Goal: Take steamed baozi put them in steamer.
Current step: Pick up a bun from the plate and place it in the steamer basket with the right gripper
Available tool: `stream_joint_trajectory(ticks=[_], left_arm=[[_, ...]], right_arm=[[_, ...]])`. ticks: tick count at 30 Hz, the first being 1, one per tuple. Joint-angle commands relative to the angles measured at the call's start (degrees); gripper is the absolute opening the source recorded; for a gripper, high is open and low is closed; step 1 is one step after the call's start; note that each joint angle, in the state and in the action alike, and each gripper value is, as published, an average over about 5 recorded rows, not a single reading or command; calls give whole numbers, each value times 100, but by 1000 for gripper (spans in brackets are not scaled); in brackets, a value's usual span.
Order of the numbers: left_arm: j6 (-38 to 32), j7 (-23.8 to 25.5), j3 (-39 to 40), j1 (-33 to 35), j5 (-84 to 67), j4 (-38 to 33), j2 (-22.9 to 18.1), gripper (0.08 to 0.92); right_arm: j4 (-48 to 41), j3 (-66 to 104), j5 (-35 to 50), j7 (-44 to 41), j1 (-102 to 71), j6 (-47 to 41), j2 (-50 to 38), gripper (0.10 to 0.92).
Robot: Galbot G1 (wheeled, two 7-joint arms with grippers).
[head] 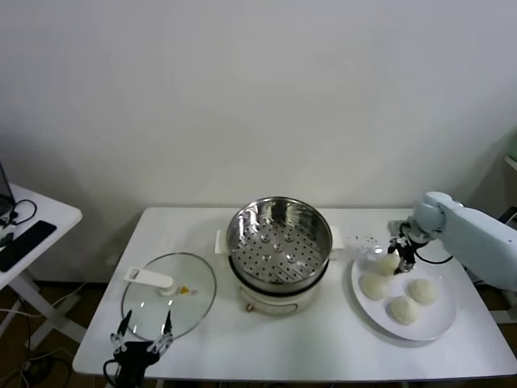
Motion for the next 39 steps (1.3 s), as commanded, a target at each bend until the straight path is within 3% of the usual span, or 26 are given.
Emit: stream_joint_trajectory(ticks=[1, 7, 13, 19, 39], left_arm=[[-29, -33, 13, 31, 33, 17, 17, 823], [-56, -71, -12, -1, 46, 20, 18, 823], [-104, -107, -29, -64, 49, 48, 5, 823], [-112, -136, -22, -116, 60, 78, -39, 823], [-111, -153, -61, -226, 47, 170, -92, 823]], right_arm=[[1002, -1387, 637, -79, 2186, 619, -49, 627], [1570, -1838, 1039, 99, 3251, 947, 408, 628], [1785, -1875, 1308, 595, 3353, 2180, 1076, 628], [1920, -2055, 1339, 897, 3148, 2854, 1748, 642], [-704, -2484, 253, 603, 2229, 4252, 3631, 653]])
